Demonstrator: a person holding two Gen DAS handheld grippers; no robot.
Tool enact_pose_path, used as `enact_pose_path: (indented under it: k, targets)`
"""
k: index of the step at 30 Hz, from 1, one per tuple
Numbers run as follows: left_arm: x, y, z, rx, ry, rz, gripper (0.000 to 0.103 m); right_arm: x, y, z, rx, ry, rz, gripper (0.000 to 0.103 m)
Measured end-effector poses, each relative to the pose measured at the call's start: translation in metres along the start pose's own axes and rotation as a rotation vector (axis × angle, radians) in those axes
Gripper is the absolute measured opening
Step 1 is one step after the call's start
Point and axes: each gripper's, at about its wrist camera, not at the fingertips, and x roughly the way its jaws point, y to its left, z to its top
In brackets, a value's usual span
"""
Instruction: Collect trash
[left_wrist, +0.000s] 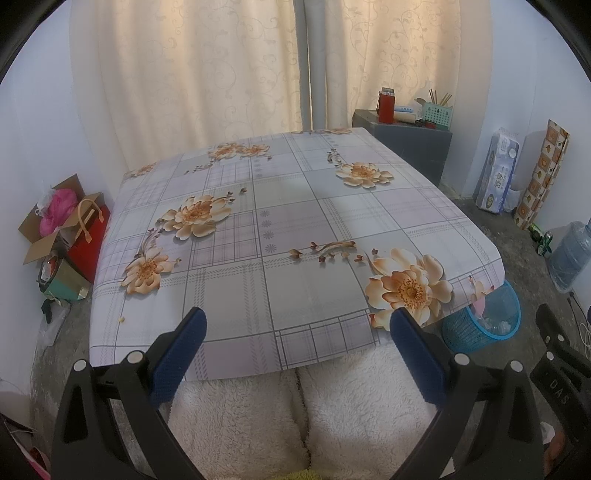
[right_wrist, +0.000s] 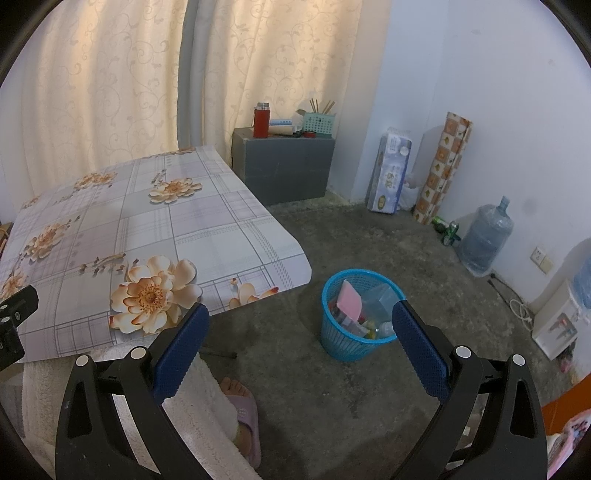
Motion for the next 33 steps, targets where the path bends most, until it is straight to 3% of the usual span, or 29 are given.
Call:
enact_pose_path:
  k: [33]
  targets:
    - [0.0003, -0.0008, -0.0008, 0.0, 0.004, 0.001, 0.097, 0.0029, 0.0041, -0.0011, -0.004, 0.003, 0.007, 0.095]
